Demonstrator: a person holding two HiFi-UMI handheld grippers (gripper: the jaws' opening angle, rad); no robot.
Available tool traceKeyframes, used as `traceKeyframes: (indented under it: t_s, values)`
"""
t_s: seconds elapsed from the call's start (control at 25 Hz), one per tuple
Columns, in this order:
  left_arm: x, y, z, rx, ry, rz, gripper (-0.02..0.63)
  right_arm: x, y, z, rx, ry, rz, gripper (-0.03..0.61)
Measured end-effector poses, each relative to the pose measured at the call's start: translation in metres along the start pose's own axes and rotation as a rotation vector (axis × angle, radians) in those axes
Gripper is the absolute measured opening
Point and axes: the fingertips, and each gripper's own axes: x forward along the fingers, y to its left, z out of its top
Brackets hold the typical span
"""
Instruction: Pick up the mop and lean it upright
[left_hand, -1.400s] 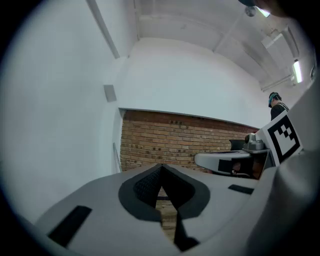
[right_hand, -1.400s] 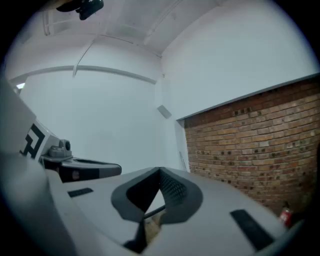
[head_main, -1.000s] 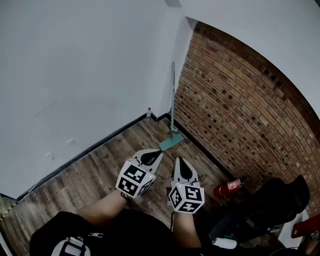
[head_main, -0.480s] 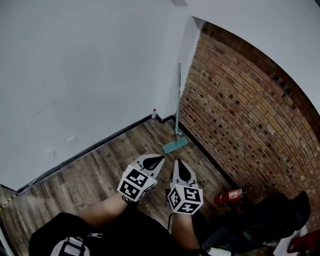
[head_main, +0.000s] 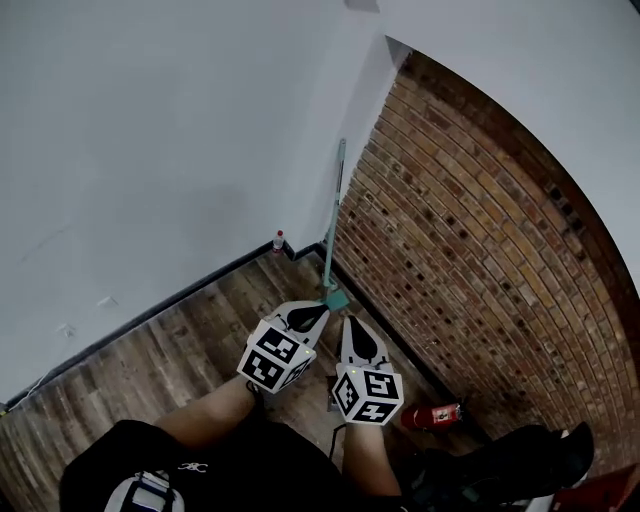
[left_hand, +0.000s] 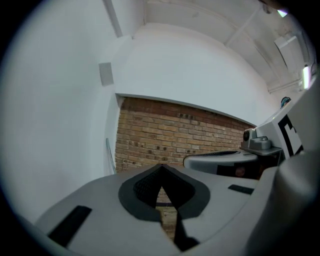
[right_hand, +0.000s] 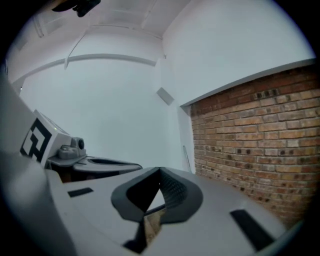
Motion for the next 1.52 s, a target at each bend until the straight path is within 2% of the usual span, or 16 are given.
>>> traceKeyframes:
  t_s: [0.12,0.24,0.4,0.68,1.0,1.2,1.32,1.52]
  values:
    - [0.029,0.041,0.030,-0.002,-0.034,-0.013,-0.009,0.046,-0.015,0.029,-0.004,-0.011,-0.020,0.014]
    - [0.055,0.087,0.045,-0.019,-0.045,-0.009,-0.009,0.092,-0.026,0.045,0.006,-0.011,-0.036,0.014]
    - [0.084,0.129,0.044,-0.036,-0.020,-0.017,-0.009,0.138,-0.029,0.044,0.012,0.015,-0.042,0.014]
    - [0.134,0.167,0.043,-0.059,0.033,-0.018,-0.009,0.200,-0.062,0.039,0.036,0.063,-0.032,0.014]
    - [0.214,0.231,0.058,-0.038,0.046,0.099,-0.009,0.302,-0.118,0.052,0.052,0.033,0.079,0.014]
    - [0.284,0.255,0.099,-0.019,0.025,0.146,-0.009,0.367,-0.164,0.095,0.014,0.003,0.173,0.014]
    - [0.321,0.268,0.108,-0.047,0.033,0.179,-0.009,0.397,-0.193,0.107,0.012,0.003,0.209,0.014]
    - [0.369,0.285,0.108,-0.083,0.069,0.231,-0.009,0.434,-0.237,0.107,0.004,0.034,0.261,0.014]
